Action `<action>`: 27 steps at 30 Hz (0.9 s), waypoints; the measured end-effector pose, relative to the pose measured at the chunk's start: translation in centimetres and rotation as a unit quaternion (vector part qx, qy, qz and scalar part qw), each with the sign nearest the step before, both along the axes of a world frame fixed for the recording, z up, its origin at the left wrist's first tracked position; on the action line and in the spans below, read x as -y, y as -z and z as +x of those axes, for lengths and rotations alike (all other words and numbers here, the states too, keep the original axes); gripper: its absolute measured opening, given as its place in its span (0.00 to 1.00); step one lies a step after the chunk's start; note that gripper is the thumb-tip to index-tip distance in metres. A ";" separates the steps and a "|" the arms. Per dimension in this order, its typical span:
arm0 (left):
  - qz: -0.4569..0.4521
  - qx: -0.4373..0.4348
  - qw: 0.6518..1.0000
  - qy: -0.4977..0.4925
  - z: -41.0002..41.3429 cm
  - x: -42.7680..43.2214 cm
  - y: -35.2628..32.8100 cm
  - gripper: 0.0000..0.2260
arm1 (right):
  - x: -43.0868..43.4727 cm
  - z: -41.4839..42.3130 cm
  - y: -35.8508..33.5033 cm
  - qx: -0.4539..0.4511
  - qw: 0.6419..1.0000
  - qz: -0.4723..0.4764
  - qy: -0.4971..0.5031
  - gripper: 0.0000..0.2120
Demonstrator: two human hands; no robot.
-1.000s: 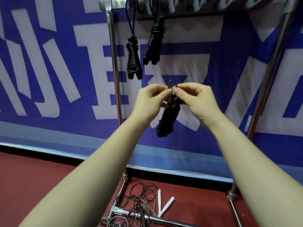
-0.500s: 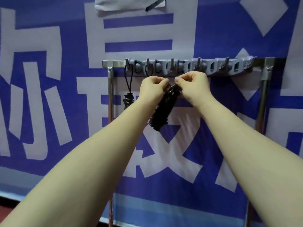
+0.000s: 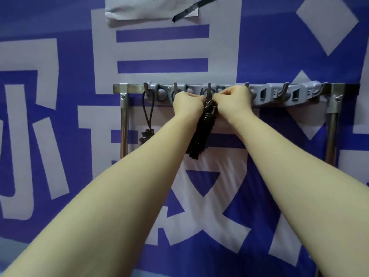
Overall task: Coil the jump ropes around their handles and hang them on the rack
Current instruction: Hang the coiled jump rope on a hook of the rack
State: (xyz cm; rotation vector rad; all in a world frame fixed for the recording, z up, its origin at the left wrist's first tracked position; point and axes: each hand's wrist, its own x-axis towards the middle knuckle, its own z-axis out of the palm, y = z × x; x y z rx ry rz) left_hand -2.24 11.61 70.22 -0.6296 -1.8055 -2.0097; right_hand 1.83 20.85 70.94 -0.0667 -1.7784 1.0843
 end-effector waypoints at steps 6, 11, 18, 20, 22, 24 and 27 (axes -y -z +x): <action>-0.066 -0.043 0.993 -0.085 0.0 -0.2 0.8 0.02 | -0.6 -0.3 1.1 0.011 0.999 0.010 -0.029 0.05; -0.149 -0.139 0.976 -0.077 2.6 0.7 3.7 0.14 | -0.3 2.2 4.7 0.039 0.997 0.060 -0.009 0.14; -0.320 -0.263 0.905 -0.102 6.1 2.8 11.6 0.24 | 0.2 5.3 14.2 0.137 0.989 0.052 -0.031 0.23; -0.374 -0.273 0.879 -0.116 7.1 4.0 14.4 0.24 | 0.5 6.4 17.5 0.180 0.982 0.047 -0.039 0.22; -0.437 -0.277 0.848 -0.116 8.1 5.2 17.8 0.23 | 0.7 7.5 21.1 0.240 0.969 0.049 -0.042 0.21; -0.497 -0.255 0.823 -0.098 8.8 6.3 21.8 0.23 | 1.2 8.7 25.1 0.326 0.942 0.071 -0.044 0.21; -0.557 -0.164 0.813 -0.048 9.6 7.9 28.4 0.23 | 2.1 10.3 31.6 0.447 0.885 0.109 -0.067 0.23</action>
